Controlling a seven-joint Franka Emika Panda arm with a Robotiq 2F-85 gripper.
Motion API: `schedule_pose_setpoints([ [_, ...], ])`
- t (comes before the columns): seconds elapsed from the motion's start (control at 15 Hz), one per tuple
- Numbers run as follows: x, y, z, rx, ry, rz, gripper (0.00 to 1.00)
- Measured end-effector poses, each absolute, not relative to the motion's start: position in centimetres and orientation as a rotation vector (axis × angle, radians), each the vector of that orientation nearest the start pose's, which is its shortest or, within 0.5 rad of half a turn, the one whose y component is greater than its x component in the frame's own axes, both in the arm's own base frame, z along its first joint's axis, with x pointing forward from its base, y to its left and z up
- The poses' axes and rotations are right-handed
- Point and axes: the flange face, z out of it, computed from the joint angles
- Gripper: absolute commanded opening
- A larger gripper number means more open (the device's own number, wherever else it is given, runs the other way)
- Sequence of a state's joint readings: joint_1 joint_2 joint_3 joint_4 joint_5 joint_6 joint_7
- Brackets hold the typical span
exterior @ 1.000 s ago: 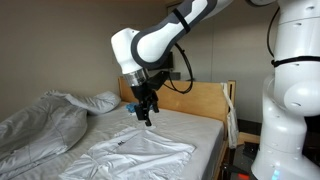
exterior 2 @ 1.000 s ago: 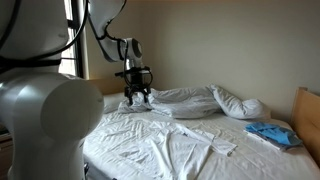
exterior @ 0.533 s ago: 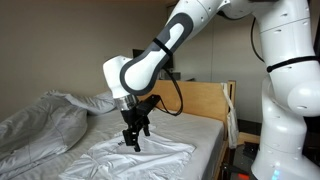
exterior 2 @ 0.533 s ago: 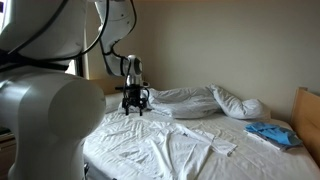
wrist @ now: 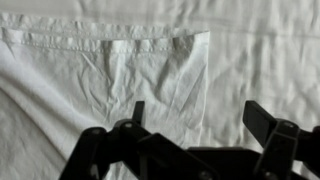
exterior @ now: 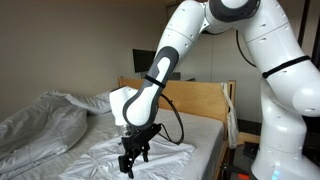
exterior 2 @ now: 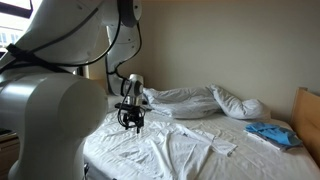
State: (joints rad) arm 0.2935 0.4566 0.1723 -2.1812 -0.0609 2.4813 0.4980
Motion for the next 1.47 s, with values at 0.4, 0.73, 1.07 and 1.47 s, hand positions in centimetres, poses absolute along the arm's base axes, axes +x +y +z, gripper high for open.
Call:
schedule_pose_setpoints([
  [0.4, 46.8, 24.6, 9.7, -3.188, 0.278, 0.156, 1.0],
  [0.73, 44.8, 24.6, 5.7, -3.216, 0.359, 0.25, 1.0],
  [1.07, 43.6, 26.1, 3.7, -3.224, 0.315, 0.299, 1.0],
  [1.47, 43.4, 27.6, 3.0, -3.249, 0.273, 0.353, 0.67],
])
